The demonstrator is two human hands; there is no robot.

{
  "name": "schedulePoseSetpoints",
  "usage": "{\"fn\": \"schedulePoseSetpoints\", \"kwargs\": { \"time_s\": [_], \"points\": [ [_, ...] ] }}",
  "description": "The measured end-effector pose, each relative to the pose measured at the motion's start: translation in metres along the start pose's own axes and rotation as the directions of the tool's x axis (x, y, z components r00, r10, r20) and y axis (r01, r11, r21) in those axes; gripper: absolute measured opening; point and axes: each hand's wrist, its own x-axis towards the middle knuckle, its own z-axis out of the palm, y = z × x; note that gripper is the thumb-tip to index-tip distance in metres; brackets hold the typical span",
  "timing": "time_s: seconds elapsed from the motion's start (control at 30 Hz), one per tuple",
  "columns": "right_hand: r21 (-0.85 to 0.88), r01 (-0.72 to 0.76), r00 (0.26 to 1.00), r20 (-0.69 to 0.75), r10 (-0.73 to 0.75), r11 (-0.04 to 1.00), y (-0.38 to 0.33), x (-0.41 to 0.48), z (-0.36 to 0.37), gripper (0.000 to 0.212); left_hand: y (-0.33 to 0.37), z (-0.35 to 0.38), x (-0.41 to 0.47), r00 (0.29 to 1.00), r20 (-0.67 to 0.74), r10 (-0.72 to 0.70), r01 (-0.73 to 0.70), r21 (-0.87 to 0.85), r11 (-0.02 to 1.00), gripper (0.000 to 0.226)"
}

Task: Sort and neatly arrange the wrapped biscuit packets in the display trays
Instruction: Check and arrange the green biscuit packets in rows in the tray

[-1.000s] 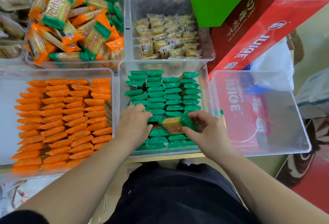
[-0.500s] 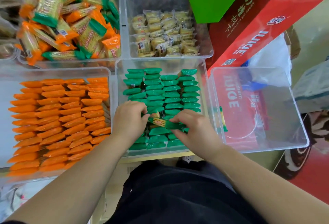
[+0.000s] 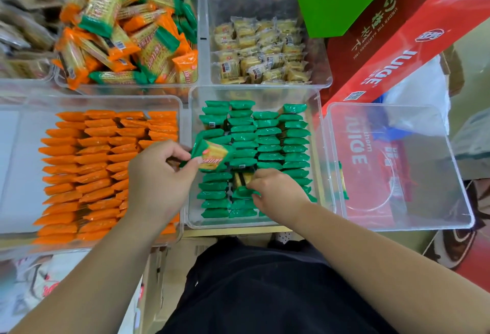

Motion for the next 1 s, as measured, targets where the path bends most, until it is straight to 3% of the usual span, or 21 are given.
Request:
{"fn": "schedulePoseSetpoints", "kwargs": {
  "time_s": [0.2,0.43,0.53,0.6,0.63,0.67,0.7,0.73,0.77,0.83,1.0],
  "points": [
    [-0.188,-0.058,0.998,-0.045,0.051,0.98,0.005,0.019,0.009,0.017,-0.013,-0.012,-0.029,0.967,-0.005,-0.255,0.249,-0.203,0.947,0.015],
    [-0.231,-0.08,0.997,-0.028,0.075,0.97,0.002,0.028,0.012,0.018,-0.016,-0.01,-0.052,0.884,0.064,-0.463,0.444,-0.428,0.787,0.016],
    [-0.097,-0.1,0.995,0.001,0.1,0.99,-0.002,0.02,-0.001,0.028,-0.011,-0.008,-0.056,0.849,0.136,-0.511,0.498,-0.528,0.688,0.013],
    [0.157,-0.183,0.982,-0.016,0.187,0.971,-0.01,0.009,-0.018,0.028,-0.005,-0.006,-0.057,0.841,0.208,-0.499,0.521,-0.558,0.646,0.025],
    [0.368,-0.246,0.965,0.001,0.264,0.897,-0.014,0.003,-0.026,0.026,-0.002,-0.005,-0.057,0.84,0.238,-0.488,0.528,-0.566,0.633,0.031],
    [0.627,-0.322,0.933,0.084,0.35,0.709,-0.02,-0.005,-0.037,0.023,0.002,-0.005,-0.056,0.839,0.254,-0.481,0.531,-0.575,0.623,0.034],
    [0.843,-0.366,0.898,0.21,0.386,0.394,-0.027,-0.013,-0.048,0.023,0.006,-0.005,-0.056,0.84,0.261,-0.476,0.53,-0.586,0.614,0.034],
    [0.929,-0.36,0.879,0.305,0.367,0.091,-0.031,-0.022,-0.058,0.025,0.011,-0.005,-0.056,0.846,0.261,-0.466,0.521,-0.593,0.614,0.032],
    [0.943,-0.317,0.879,0.333,0.341,-0.104,-0.031,-0.03,-0.067,0.029,0.017,-0.006,-0.055,0.855,0.258,-0.45,0.507,-0.595,0.623,0.031],
    [0.958,-0.238,0.912,0.278,0.302,-0.163,-0.031,-0.044,-0.082,0.029,0.032,-0.009,-0.053,0.877,0.252,-0.41,0.474,-0.601,0.644,0.028],
    [0.981,-0.176,0.915,0.193,0.354,-0.08,-0.026,-0.068,-0.109,0.014,0.062,-0.016,-0.045,0.908,0.29,-0.302,0.418,-0.602,0.68,0.02]
  ]
}}
